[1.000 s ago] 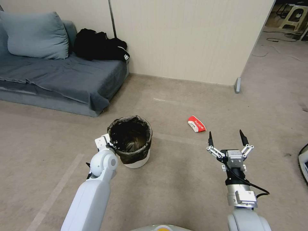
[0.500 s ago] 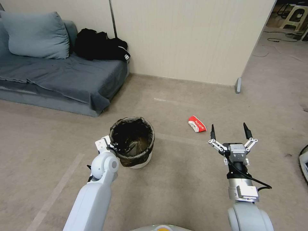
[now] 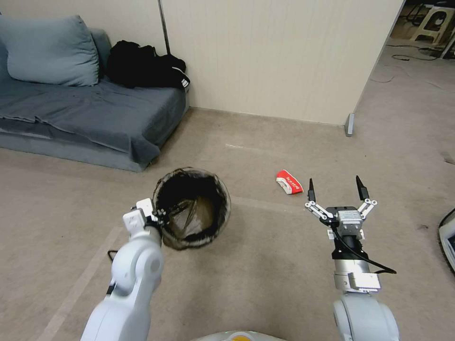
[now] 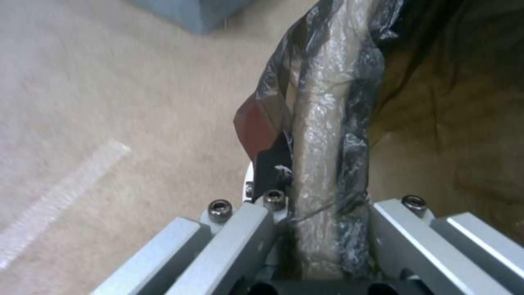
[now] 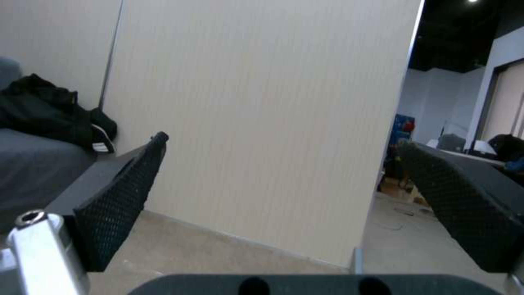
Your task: Pick up the trash bin, then pick up the garbage from the floor and place it into the trash bin.
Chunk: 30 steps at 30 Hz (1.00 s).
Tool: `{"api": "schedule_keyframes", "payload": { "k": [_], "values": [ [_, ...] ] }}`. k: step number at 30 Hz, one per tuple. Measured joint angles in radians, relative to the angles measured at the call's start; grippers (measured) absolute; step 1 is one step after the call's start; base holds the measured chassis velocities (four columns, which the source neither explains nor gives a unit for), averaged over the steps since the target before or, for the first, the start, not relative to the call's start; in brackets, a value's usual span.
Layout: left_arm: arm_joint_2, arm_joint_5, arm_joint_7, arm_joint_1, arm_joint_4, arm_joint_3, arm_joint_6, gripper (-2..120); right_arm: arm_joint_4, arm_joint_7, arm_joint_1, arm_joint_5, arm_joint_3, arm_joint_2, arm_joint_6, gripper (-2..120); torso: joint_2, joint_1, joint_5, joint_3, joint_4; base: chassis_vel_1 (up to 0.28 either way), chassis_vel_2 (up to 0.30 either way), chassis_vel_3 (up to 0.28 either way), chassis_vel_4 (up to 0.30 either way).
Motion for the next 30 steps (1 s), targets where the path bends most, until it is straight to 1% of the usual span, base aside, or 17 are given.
{"api": "schedule_keyframes", "payload": {
  "k": [1,2,4,7,9,12,15,23,30],
  "values": [
    [0.000,0.000,0.000,0.000,0.000,0.000,0.000,1,0.000,0.000,0.000,0.000,0.000,0.000,0.000,100,0.000,0.000,0.0000,0.000,0.0000,0.000,0.000,0.000,0.000],
    [-0.001,0.029,0.018,0.043,-0.048,0.003,-0.013,1,-0.002,0.001,0.001,0.000,-0.001,-0.001,0.000,100,0.000,0.000,0.0003,0.000,0.0001,0.000,0.000,0.000,0.000],
    [-0.002,0.067,0.038,0.093,-0.096,0.012,-0.033,1,-0.003,0.002,-0.005,0.000,0.000,-0.002,0.001,100,0.000,0.000,0.0002,0.000,0.0001,0.000,0.000,0.000,0.000],
    [-0.005,0.094,0.047,0.121,-0.118,0.020,-0.050,1,-0.002,0.002,-0.017,0.000,0.004,0.004,0.005,100,0.000,0.000,0.0001,0.000,-0.0001,0.000,0.000,0.000,0.000],
    [-0.010,0.106,0.052,0.131,-0.122,0.023,-0.060,1,-0.001,0.001,-0.022,0.001,0.003,0.007,0.005,100,0.000,0.000,-0.0001,0.000,-0.0004,0.000,0.000,0.000,0.000],
    [-0.025,0.148,0.065,0.152,-0.123,0.025,-0.085,1,-0.005,-0.006,-0.024,0.001,-0.002,0.014,0.006,100,0.000,0.000,0.0000,0.000,0.0000,0.000,0.000,0.000,0.000],
    [-0.032,0.161,0.073,0.159,-0.123,0.030,-0.094,1,-0.010,-0.008,-0.025,-0.001,-0.005,0.017,0.007,100,0.000,0.000,0.0001,0.000,0.0000,0.000,0.000,0.000,0.000],
    [-0.053,0.175,0.083,0.162,-0.120,0.043,-0.097,1,-0.020,-0.011,-0.025,-0.006,-0.008,0.018,0.008,100,0.000,0.000,0.0000,0.000,0.0000,-0.005,0.007,0.005,-0.005],
    [-0.073,0.185,0.084,0.162,-0.117,0.050,-0.097,1,-0.022,-0.017,-0.023,-0.006,-0.010,0.018,0.012,100,0.000,0.000,0.0001,0.000,0.0000,-0.134,0.133,0.129,-0.116]
  ]
}}
